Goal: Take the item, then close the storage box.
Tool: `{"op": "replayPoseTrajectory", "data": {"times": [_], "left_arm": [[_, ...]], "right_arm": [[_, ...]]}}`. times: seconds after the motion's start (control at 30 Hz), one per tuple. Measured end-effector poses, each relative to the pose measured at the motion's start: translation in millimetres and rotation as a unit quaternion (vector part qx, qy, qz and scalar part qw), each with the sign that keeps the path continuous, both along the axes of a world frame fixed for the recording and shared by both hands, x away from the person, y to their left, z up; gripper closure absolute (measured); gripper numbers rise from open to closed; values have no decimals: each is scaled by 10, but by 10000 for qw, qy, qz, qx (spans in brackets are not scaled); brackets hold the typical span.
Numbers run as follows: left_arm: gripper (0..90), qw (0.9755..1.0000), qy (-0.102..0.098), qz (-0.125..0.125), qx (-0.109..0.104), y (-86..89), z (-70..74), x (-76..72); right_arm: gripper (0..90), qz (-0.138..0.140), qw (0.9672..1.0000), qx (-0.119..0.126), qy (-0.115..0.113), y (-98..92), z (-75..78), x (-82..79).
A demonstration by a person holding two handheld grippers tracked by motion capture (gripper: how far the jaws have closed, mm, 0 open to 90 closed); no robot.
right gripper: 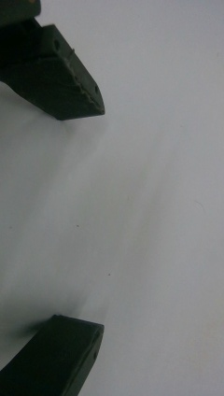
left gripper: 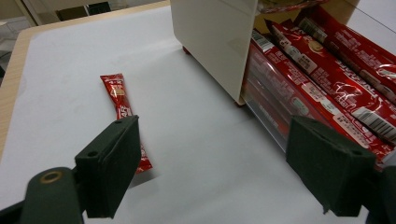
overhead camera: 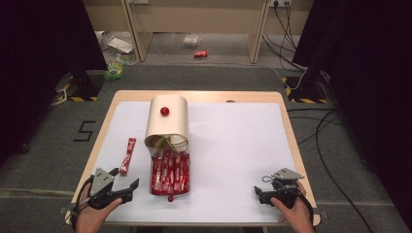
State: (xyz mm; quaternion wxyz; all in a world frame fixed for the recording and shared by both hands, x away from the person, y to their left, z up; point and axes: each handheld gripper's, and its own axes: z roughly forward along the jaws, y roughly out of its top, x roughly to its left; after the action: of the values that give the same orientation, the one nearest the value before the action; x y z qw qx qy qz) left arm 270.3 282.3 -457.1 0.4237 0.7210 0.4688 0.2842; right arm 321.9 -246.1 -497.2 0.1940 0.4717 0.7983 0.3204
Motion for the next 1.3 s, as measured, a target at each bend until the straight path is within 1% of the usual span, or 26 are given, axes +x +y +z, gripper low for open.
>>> {"op": "replayPoseTrajectory", "data": {"times": [0.1, 0.4, 0.53, 0.67, 0.77, 0.87, 1.03, 1.3], "left_arm": [[180, 10000, -12, -17, -36, 3, -2, -40], [180, 10000, 17, -75, -24, -31, -47, -122], [180, 9999, -2, -105, -38, -60, -63, -149], [180, 9998, -2, -193, -22, -107, -80, -192], [179, 9997, -61, -232, -15, -130, -99, -239], [179, 9996, -95, -261, -88, -141, -129, -284], [179, 9994, -67, -343, -75, -165, -169, -315], [179, 9989, -101, -447, -42, -220, -182, -360]], "right_arm": [[3, -1, 10000, 0, 1, 0, 0, 0], [3, 0, 10000, 0, 0, 0, 0, 0], [3, -5, 10000, 2, 4, 0, 0, 0], [3, -5, 10000, 1, 4, 1, 0, -1], [3, -1, 10000, -8, 5, 0, 1, 0], [3, 0, 10000, -10, 4, 1, 1, -1], [4, -1, 10000, -10, 2, 1, 1, -1], [3, -1, 10000, -10, 4, 1, 1, -1]]}}
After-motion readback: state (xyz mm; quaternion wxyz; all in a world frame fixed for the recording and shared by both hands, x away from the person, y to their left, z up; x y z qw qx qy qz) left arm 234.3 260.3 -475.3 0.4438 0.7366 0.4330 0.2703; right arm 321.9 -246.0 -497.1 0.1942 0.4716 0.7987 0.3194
